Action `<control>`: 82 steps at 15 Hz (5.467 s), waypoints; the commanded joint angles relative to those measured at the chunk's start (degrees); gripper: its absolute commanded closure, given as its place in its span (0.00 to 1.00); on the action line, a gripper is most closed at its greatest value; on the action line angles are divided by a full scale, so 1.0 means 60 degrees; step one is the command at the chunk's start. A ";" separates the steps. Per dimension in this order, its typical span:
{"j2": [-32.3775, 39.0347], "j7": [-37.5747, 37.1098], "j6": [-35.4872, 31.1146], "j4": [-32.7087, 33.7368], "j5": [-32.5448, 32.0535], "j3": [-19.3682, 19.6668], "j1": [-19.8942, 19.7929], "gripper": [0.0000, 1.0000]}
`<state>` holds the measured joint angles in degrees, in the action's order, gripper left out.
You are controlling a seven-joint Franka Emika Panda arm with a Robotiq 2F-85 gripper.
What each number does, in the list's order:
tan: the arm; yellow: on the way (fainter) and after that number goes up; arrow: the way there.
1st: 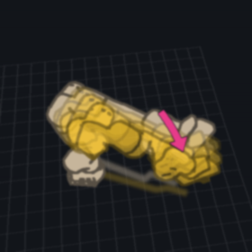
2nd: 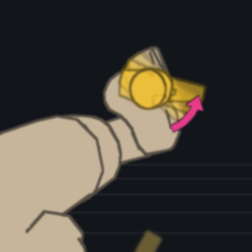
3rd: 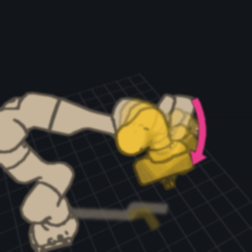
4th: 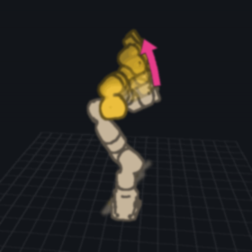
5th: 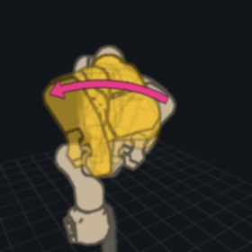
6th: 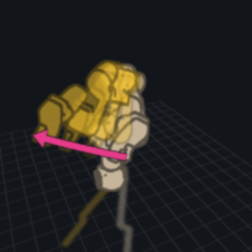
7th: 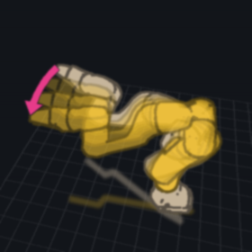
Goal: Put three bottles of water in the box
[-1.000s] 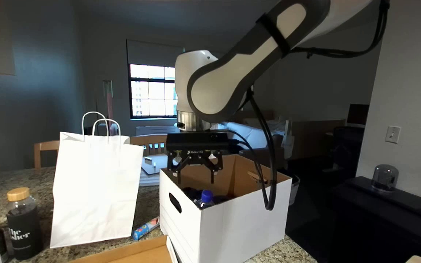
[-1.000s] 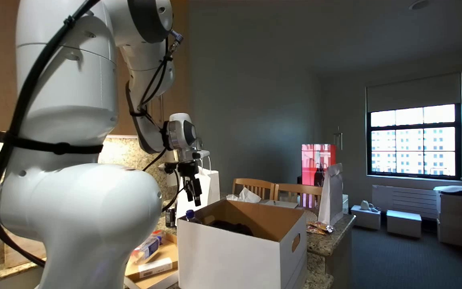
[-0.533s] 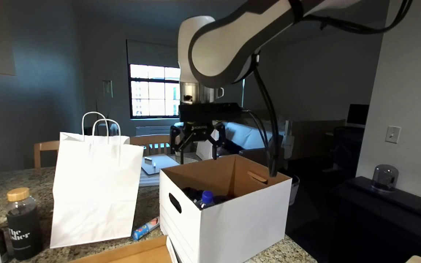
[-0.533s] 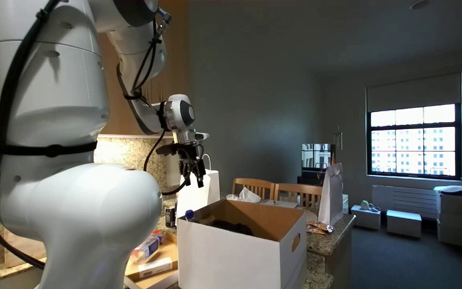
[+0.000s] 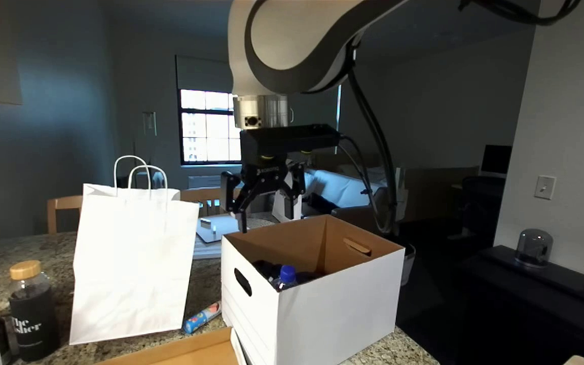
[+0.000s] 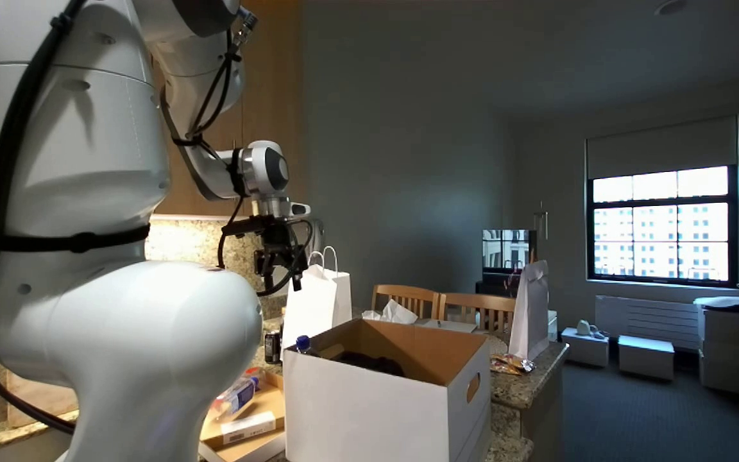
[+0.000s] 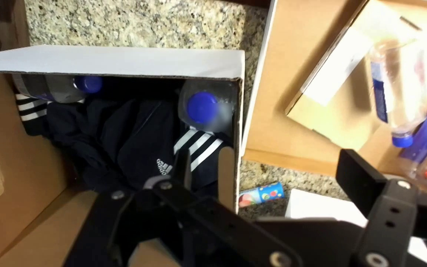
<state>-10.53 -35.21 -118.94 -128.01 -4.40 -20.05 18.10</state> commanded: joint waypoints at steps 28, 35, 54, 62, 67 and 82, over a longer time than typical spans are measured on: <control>0.5085 0.0032 -0.1178 0.3191 -0.1761 -0.0096 0.3039 0.00; 0.6495 0.0348 -0.1124 0.4197 -0.1402 0.0531 0.3583 0.00; 0.9206 0.1933 -0.1043 0.6079 0.0137 0.1035 0.3901 0.00; 0.9779 0.2425 -0.0997 0.6218 0.0430 0.1026 0.3790 0.00; 0.9982 0.2371 -0.0987 0.6344 0.0414 0.1080 0.3831 0.40; 0.8754 0.1499 -0.0816 0.5918 0.0224 0.1457 0.4149 0.63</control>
<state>47.54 -23.78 -125.00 -88.86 -3.62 -12.42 41.67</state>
